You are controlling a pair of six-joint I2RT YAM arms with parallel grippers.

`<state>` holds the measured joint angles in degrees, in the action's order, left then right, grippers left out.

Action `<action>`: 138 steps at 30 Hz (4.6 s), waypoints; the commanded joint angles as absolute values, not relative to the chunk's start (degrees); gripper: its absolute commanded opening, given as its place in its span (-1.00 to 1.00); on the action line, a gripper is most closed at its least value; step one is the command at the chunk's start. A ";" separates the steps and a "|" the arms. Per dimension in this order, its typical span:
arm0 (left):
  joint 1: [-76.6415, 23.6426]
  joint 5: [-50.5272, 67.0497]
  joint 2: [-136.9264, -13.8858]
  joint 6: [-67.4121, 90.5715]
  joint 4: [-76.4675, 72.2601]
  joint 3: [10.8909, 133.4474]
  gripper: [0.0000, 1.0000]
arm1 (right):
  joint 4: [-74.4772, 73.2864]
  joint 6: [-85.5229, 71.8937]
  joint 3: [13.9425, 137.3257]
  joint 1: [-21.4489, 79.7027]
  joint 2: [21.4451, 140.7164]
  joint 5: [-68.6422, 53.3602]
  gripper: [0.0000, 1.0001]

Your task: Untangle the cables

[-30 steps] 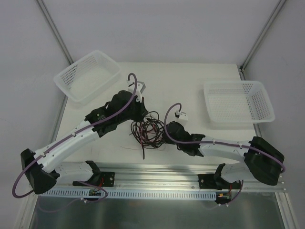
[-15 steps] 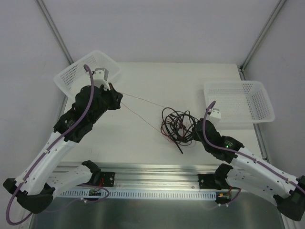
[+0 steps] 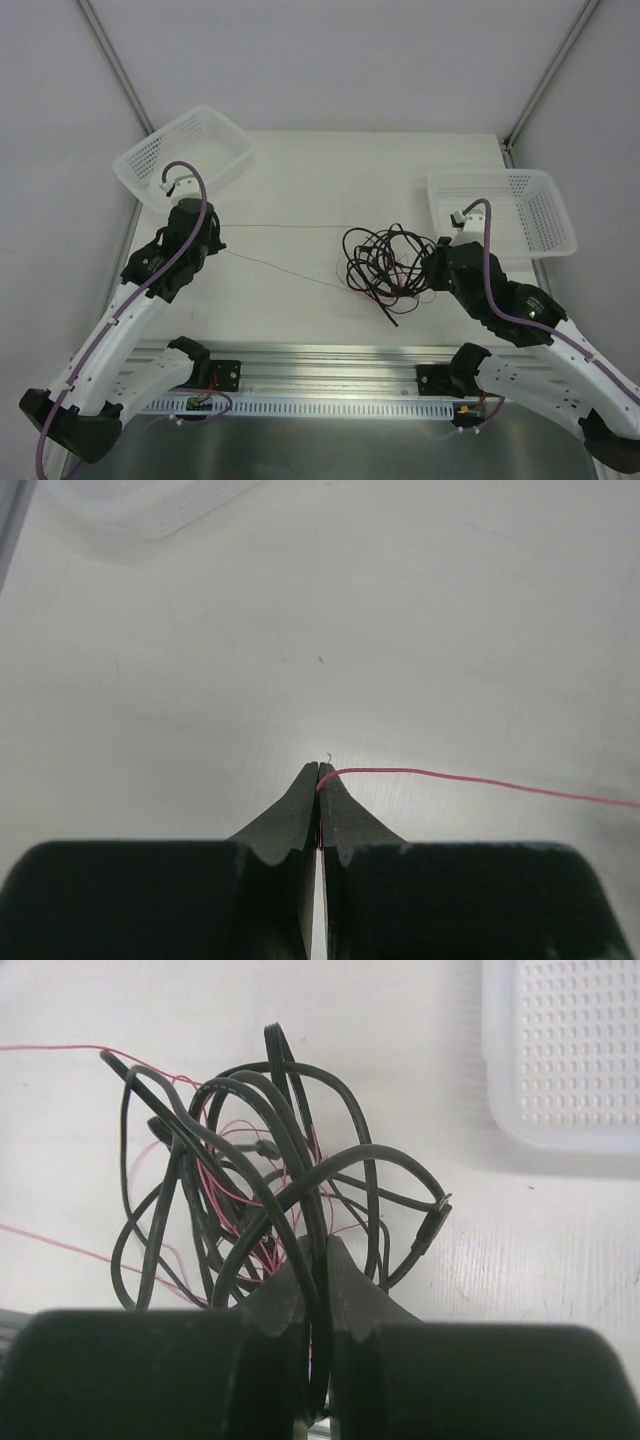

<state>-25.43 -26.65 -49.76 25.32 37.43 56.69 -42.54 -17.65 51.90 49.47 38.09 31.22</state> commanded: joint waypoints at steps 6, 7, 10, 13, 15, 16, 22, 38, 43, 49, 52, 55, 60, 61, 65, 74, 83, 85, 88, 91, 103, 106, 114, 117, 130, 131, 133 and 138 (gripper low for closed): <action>-20.30 -28.06 -50.10 27.16 40.78 53.53 -1.00 | -40.69 -10.19 58.02 49.22 38.75 24.87 -0.76; -20.30 -26.91 -50.10 27.16 40.69 53.35 -1.00 | -40.87 -10.98 57.05 49.13 39.46 24.96 -0.77; -20.30 -19.90 -49.75 26.46 40.17 53.35 -1.00 | -40.17 -13.88 51.34 49.22 41.83 26.71 -0.58; -20.30 -14.79 -48.34 25.14 39.55 54.05 -1.00 | -38.85 -15.91 47.65 49.22 43.85 27.69 -0.03; -20.30 -12.76 -47.03 24.96 39.46 54.40 -1.00 | -39.37 -16.00 47.98 49.22 45.52 26.55 0.25; -20.22 -11.70 -46.67 24.87 39.46 54.93 -1.00 | -40.51 -15.82 49.55 49.48 45.96 26.11 0.32; -20.30 -3.35 -47.02 26.28 39.29 56.69 -1.00 | -39.30 -15.90 55.80 55.97 48.25 24.26 0.44; -20.30 -10.01 -45.88 25.40 39.29 54.84 -1.00 | -27.25 -15.57 52.30 63.20 74.17 26.19 0.38; -20.30 -14.49 -45.88 24.26 39.37 55.37 -1.00 | -25.05 -16.17 50.72 59.07 81.37 25.49 0.34; -17.67 -18.72 -48.42 20.05 40.34 61.25 -1.00 | -24.61 -16.00 51.41 54.50 85.08 21.97 -0.35; -14.77 -19.60 -50.53 17.33 40.69 64.59 -1.00 | -26.18 -14.07 52.64 53.18 83.15 24.68 -0.82; -10.30 -21.53 -52.90 14.69 41.48 67.23 -1.00 | -29.44 -12.14 54.93 50.28 78.50 26.54 -0.99; -1.69 -23.20 -53.79 12.31 41.49 67.77 -1.00 | -32.34 -9.76 58.52 43.51 64.99 23.39 -0.99; -0.80 -24.51 -54.05 12.22 41.40 67.50 -1.00 | -32.69 -8.71 59.41 43.24 63.47 23.20 -0.99; 3.42 -26.54 -54.84 11.86 40.87 64.70 -1.00 | -34.54 -7.21 62.84 42.45 57.58 22.94 -0.99; 5.45 -27.69 -54.58 14.41 34.73 54.34 -1.00 | -29.73 -9.84 57.33 41.57 54.58 12.87 -0.98; 5.54 -5.39 -56.78 13.18 29.10 49.75 -1.00 | -21.80 -14.24 52.20 47.36 64.06 6.68 -0.88; 5.45 3.66 -56.34 12.83 27.43 48.61 -0.84 | -22.32 -14.41 54.48 50.08 67.04 7.56 -0.62; 5.54 10.78 -55.72 13.10 26.02 46.68 -0.53 | -24.60 -13.80 57.56 53.07 70.31 9.66 -0.14; 5.10 17.37 -54.76 12.83 25.58 45.09 0.09 | -26.79 -13.10 59.49 53.88 69.88 10.37 0.21; -14.75 22.59 -48.25 25.65 24.18 42.63 0.95 | -40.69 -20.20 54.15 46.85 55.56 26.80 0.27; -22.22 18.03 -49.92 30.31 22.16 43.59 0.95 | -38.86 -25.20 49.76 46.32 51.95 27.69 0.28; -36.64 6.25 -62.83 38.92 17.85 47.46 0.90 | -30.59 -27.78 44.29 46.06 52.38 25.84 0.26; -42.08 3.09 -69.33 42.88 13.56 48.95 0.87 | -32.25 -21.99 47.19 45.97 53.00 27.68 0.26; -54.23 -8.17 -96.32 50.71 9.14 56.87 0.41 | -34.72 -3.09 51.15 43.51 50.71 22.68 0.32; -54.32 -8.35 -97.37 50.71 9.23 56.69 0.17 | -34.28 -2.38 51.24 43.07 51.84 22.50 0.33; -54.49 -8.79 -97.65 50.54 9.23 55.38 -0.08 | -32.53 -0.71 51.68 40.89 53.08 21.10 0.33; -54.32 -10.72 -94.66 47.21 9.40 51.42 -0.90 | -29.01 1.13 52.91 36.22 59.04 13.11 0.33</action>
